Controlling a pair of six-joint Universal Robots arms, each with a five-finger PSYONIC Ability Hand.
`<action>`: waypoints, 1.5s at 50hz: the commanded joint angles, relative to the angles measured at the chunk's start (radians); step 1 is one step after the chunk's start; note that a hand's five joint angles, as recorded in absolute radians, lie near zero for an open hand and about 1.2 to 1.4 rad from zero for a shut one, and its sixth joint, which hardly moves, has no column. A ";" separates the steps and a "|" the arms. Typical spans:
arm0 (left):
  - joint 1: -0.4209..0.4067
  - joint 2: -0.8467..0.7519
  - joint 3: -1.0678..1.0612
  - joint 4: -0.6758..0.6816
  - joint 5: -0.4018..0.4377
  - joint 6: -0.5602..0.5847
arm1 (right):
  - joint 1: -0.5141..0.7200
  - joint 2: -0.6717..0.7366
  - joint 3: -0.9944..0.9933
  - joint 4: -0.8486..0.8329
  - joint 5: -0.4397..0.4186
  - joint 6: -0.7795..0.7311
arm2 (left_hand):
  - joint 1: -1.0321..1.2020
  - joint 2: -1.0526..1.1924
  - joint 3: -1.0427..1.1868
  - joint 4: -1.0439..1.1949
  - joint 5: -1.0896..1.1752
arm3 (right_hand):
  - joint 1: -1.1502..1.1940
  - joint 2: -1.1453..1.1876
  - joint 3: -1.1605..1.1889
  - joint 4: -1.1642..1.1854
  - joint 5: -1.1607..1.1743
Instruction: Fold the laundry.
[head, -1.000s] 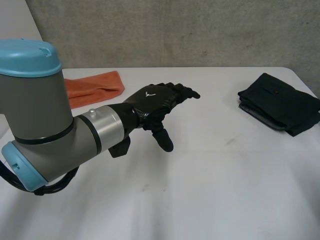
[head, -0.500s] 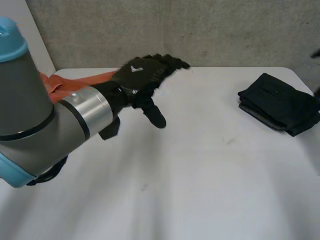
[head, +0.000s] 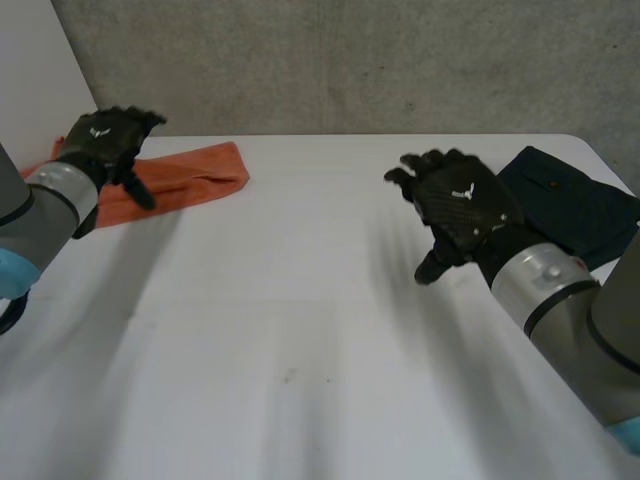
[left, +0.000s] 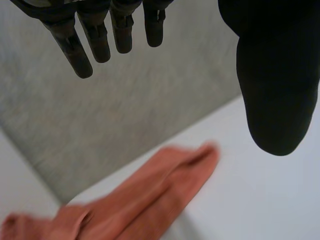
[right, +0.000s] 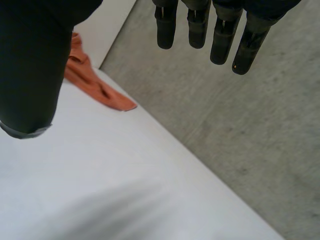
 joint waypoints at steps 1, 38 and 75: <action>0.095 -0.288 0.231 0.004 -0.001 0.215 | -0.008 0.009 0.047 0.002 -0.007 -0.020 | -0.009 -0.029 -0.017 -0.028 -0.045 | -0.027 -0.045 -0.040 -0.060 -0.071; 0.159 -0.824 0.867 0.017 0.057 0.231 | -0.023 0.072 0.082 -0.001 -0.007 -0.031 | 0.699 0.679 0.691 0.680 0.663 | -0.027 -0.045 -0.040 -0.060 -0.071; 0.178 -0.736 0.761 0.015 0.165 0.234 | -0.023 0.071 0.089 0.000 -0.009 -0.071 | 0.467 0.447 0.459 0.448 0.431 | -0.027 -0.045 -0.040 -0.060 -0.071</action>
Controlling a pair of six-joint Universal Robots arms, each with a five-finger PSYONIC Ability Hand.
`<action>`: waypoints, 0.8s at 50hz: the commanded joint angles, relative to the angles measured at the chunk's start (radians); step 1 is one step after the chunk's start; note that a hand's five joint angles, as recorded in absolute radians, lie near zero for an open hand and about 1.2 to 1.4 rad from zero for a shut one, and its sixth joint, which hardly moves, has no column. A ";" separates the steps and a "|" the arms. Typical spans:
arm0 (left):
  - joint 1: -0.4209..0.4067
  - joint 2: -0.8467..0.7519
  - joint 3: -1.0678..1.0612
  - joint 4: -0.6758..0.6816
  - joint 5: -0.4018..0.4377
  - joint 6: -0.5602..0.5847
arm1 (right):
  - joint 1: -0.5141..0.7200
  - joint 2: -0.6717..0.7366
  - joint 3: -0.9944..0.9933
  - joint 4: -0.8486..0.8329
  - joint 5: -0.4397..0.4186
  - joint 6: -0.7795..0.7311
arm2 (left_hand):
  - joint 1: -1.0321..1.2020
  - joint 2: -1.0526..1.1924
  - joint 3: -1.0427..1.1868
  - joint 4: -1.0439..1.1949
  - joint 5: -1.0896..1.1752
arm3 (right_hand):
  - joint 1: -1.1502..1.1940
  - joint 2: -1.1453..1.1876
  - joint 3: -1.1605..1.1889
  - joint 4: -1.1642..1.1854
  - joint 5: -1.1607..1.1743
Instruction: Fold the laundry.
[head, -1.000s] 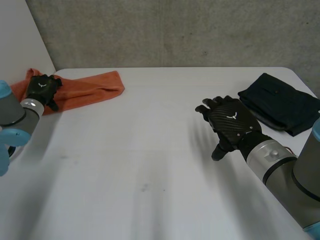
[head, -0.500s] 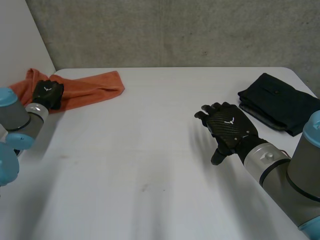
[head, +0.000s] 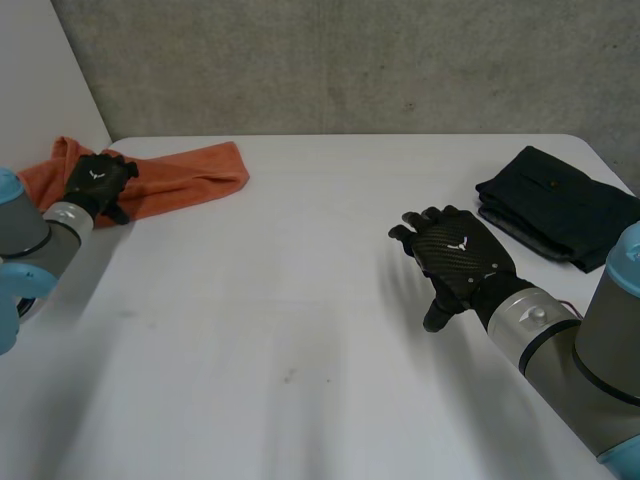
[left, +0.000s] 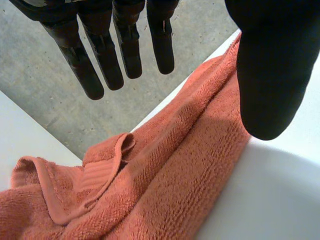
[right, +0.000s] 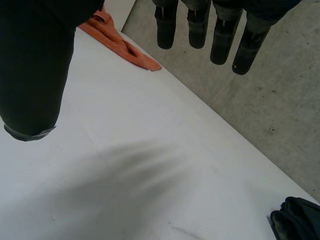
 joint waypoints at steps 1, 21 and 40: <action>0.009 -0.026 0.050 -0.016 0.002 0.001 | 0.000 0.000 0.000 0.000 0.000 0.000 | 0.202 0.209 0.208 0.221 0.226 | -0.027 -0.045 -0.040 -0.060 -0.071; 0.020 -0.133 0.143 -0.019 0.002 0.106 | 0.000 0.000 0.000 -0.002 0.008 -0.027 | 0.331 0.338 0.337 0.350 0.355 | -0.027 -0.045 -0.040 -0.060 -0.071; 0.021 -0.186 0.222 -0.009 0.000 0.109 | 0.001 0.015 0.000 -0.011 0.011 -0.029 | 0.552 0.558 0.557 0.571 0.575 | -0.027 -0.045 -0.040 -0.060 -0.071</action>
